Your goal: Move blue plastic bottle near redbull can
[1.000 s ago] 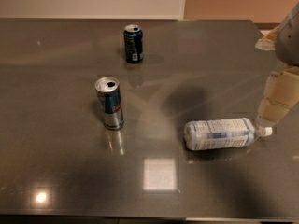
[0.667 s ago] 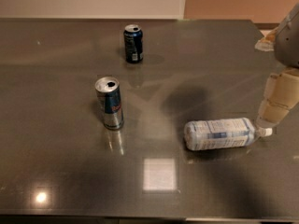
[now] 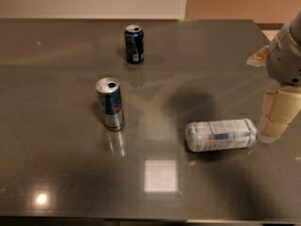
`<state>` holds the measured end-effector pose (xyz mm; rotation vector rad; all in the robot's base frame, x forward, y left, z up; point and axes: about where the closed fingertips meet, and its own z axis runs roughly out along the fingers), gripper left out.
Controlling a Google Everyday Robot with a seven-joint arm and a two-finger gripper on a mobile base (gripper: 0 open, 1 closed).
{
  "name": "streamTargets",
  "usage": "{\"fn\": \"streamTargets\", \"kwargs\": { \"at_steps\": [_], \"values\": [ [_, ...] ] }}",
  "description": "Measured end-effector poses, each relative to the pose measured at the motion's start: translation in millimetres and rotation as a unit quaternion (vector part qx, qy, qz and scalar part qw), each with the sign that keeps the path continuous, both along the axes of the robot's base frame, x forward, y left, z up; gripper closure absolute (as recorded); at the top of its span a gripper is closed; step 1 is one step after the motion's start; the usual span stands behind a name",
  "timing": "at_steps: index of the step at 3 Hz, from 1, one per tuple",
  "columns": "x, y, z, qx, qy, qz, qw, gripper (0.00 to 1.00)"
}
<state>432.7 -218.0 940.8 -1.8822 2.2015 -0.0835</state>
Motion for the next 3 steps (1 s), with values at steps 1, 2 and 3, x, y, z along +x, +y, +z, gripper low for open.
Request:
{"fn": "streamTargets", "kwargs": {
  "at_steps": [1,2,3],
  "values": [
    [-9.2,1.0,-19.4,-0.001,0.016,0.026,0.9995,0.0],
    [-16.3,0.7,-37.9,-0.003,0.033,0.048,0.9983,0.0],
    [-17.9,0.8,-52.5,-0.003,0.042,0.064,0.9971,0.0]
  ]
}}
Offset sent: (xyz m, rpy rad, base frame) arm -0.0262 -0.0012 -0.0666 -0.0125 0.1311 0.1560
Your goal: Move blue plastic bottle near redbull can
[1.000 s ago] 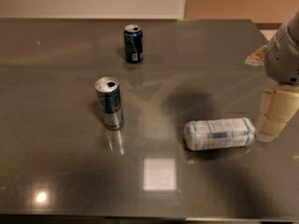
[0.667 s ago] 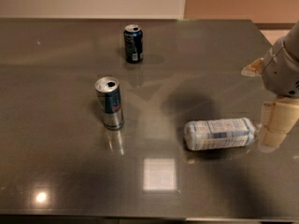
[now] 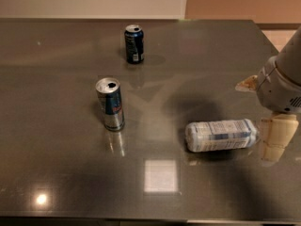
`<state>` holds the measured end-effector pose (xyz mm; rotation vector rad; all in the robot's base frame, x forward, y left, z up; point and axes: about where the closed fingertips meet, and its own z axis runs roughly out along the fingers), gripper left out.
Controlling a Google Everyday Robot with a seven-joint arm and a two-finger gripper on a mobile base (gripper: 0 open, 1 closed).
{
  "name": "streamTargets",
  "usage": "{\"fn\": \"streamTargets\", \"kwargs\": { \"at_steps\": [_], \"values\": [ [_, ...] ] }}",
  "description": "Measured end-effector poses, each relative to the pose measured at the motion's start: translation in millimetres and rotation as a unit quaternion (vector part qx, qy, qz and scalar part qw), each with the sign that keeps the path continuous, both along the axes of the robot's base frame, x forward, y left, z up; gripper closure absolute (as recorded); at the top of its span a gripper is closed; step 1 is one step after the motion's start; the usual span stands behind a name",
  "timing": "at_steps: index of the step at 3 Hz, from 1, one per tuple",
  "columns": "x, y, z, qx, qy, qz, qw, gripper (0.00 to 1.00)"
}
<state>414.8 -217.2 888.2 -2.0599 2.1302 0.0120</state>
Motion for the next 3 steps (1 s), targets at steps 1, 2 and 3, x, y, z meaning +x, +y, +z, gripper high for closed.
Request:
{"fn": "streamTargets", "kwargs": {
  "at_steps": [1,2,3],
  "values": [
    [0.7,1.6,-13.4,-0.001,0.008,0.012,0.9999,0.0],
    [-0.3,0.0,-26.9,-0.009,0.013,0.02,0.9997,0.0],
    [-2.1,-5.1,-34.8,-0.015,0.017,0.022,0.9995,0.16]
  ]
}}
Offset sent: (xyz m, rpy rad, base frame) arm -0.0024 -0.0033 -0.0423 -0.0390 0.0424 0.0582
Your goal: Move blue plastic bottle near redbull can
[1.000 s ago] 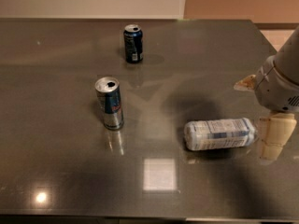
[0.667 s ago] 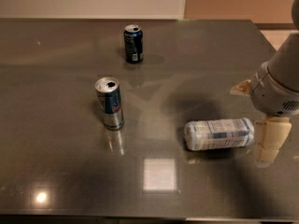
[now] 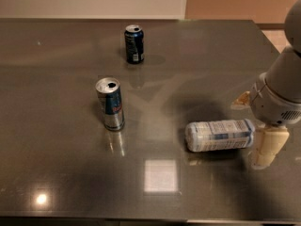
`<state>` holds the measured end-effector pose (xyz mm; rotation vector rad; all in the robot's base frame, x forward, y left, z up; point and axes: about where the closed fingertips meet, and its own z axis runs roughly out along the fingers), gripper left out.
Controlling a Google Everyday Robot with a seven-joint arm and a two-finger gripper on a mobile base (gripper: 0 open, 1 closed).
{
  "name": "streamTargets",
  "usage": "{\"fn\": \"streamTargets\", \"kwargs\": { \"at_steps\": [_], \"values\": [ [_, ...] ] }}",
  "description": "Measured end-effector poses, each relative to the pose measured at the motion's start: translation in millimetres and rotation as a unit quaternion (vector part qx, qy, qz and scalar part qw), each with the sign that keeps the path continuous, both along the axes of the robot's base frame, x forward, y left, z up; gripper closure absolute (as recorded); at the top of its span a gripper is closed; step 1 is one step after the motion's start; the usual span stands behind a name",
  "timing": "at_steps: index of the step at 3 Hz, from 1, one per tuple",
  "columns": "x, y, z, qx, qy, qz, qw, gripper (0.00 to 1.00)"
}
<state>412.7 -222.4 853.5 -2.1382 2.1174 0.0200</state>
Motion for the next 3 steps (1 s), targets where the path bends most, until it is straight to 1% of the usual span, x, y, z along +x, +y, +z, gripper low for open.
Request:
{"fn": "streamTargets", "kwargs": {
  "at_steps": [2,3],
  "values": [
    [2.6,-3.9,-2.4,-0.009,0.007,0.003,0.9999,0.64],
    [9.2,-0.2,0.8,-0.019,0.011,0.0,0.9998,0.87]
  ]
}}
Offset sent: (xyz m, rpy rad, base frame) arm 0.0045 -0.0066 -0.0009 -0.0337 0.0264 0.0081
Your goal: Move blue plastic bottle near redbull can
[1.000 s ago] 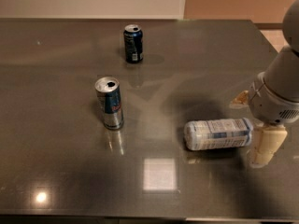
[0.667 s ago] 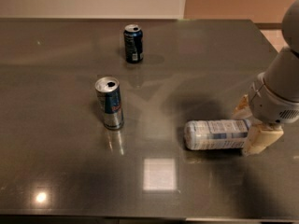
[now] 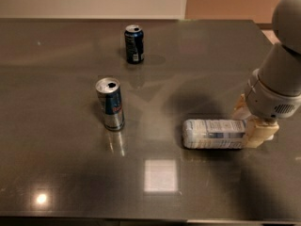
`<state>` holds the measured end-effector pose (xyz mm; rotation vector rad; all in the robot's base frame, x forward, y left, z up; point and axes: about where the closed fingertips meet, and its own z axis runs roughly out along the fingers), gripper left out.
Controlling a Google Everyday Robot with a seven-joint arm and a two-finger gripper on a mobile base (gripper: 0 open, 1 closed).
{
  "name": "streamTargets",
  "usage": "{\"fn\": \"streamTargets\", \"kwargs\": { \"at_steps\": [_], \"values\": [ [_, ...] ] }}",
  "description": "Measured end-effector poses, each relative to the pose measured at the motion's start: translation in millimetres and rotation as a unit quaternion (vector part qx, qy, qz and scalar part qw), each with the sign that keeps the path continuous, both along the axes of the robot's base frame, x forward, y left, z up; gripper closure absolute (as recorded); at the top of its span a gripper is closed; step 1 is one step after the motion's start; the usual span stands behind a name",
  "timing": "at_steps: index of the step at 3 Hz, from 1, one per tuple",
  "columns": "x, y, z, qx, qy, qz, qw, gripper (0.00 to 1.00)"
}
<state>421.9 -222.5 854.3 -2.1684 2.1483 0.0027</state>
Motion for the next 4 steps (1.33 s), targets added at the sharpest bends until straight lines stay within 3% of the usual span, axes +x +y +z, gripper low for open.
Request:
{"fn": "streamTargets", "kwargs": {
  "at_steps": [1,4],
  "values": [
    [8.9,18.1,8.9,0.0,0.0,0.001,1.0,1.0],
    [30.6,85.1,20.4,0.006,-0.003,0.022,0.9997,1.0]
  ]
}}
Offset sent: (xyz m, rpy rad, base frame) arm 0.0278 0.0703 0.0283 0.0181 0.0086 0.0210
